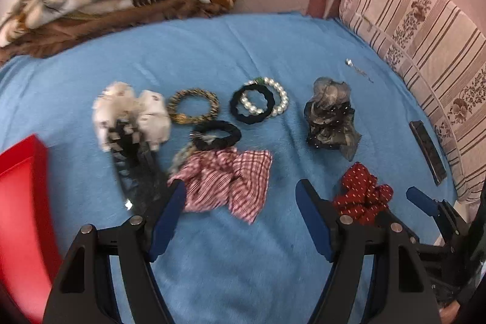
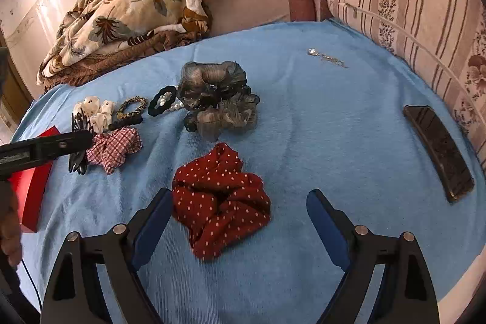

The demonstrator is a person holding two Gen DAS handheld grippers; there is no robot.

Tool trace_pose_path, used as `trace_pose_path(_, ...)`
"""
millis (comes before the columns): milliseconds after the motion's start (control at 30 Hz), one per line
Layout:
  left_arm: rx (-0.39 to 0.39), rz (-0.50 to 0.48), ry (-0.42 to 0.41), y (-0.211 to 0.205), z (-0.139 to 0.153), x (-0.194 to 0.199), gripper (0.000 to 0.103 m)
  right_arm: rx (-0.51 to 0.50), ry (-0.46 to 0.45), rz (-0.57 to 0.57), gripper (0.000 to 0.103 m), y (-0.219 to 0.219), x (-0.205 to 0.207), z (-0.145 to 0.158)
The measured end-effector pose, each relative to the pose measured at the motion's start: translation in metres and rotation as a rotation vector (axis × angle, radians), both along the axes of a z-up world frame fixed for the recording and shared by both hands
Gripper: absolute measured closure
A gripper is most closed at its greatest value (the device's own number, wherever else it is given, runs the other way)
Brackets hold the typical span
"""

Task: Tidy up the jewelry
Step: 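Grasp the plaid scrunchie with the left tool while the right tool grasps the polka-dot scrunchie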

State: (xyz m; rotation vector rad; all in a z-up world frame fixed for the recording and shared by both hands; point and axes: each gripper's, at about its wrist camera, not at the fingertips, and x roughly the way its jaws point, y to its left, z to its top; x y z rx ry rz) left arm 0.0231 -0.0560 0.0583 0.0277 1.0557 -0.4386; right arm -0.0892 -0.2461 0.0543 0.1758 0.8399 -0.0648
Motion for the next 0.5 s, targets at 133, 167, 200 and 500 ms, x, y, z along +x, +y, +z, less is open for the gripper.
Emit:
trace_pose_path(133,0.019,-0.027,0.044,-0.015,-0.02,0.017,0.042,-0.003,0.012,0.01,0.018,0.004,0.01,-0.006)
trace_pose_path(167,0.032,-0.032,0.053,-0.018,-0.023,0.02,0.057,-0.005,0.015,0.01,0.02,0.004,0.011,-0.007)
trace_pose_path(200,0.057,-0.031,0.061,-0.02,-0.028,0.022,0.077,-0.006,0.018,0.009,0.021,0.005,0.012,-0.008)
trace_pose_path(500,0.055,-0.012,0.037,-0.007,-0.011,-0.008,0.093,0.044,0.059,0.022,0.089,0.004,0.009,-0.012)
